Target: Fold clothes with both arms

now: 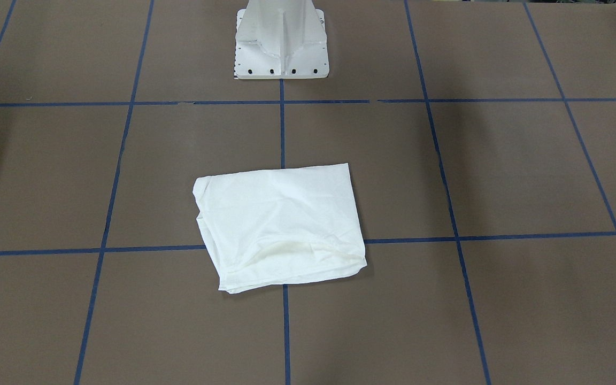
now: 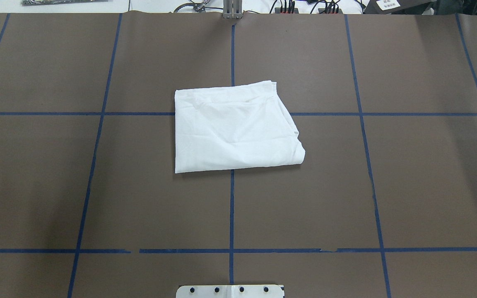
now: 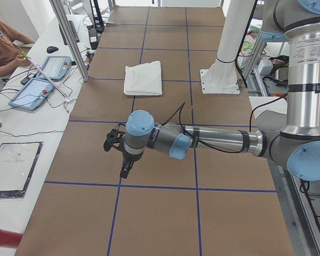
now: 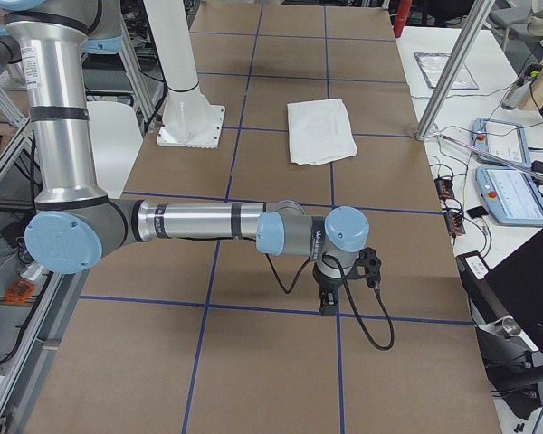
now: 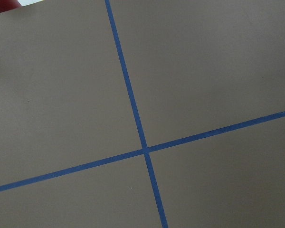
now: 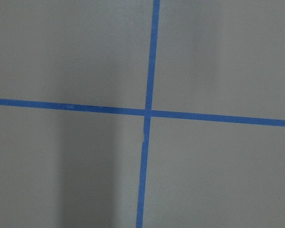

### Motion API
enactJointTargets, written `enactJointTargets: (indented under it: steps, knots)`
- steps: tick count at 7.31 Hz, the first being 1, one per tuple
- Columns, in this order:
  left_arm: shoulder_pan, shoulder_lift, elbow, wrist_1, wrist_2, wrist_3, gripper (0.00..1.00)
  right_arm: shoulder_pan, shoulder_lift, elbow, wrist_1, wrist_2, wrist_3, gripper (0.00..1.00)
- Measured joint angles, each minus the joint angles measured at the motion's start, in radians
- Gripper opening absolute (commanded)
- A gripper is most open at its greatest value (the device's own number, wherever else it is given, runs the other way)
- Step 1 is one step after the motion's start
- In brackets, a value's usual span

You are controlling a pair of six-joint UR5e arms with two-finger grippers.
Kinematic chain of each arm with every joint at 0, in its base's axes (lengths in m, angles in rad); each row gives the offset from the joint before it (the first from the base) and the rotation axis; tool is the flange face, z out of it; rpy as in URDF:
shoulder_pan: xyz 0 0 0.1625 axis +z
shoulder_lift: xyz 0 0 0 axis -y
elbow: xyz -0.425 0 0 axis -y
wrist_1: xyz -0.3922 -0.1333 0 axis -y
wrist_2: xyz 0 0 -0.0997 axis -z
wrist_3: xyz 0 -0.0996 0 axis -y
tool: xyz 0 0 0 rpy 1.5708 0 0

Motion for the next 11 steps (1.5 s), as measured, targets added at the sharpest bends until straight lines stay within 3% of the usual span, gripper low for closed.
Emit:
enactJointTargets:
  steps: [4,11]
  knots:
    - [-0.002,-0.007,-0.042,0.008,-0.001,-0.003,1.00,-0.015,0.003,0.012,0.001,0.015,-0.002,1.00]
    - [0.000,0.018,-0.111,-0.005,-0.010,-0.001,1.00,-0.015,-0.072,0.147,0.001,0.015,-0.001,1.00]
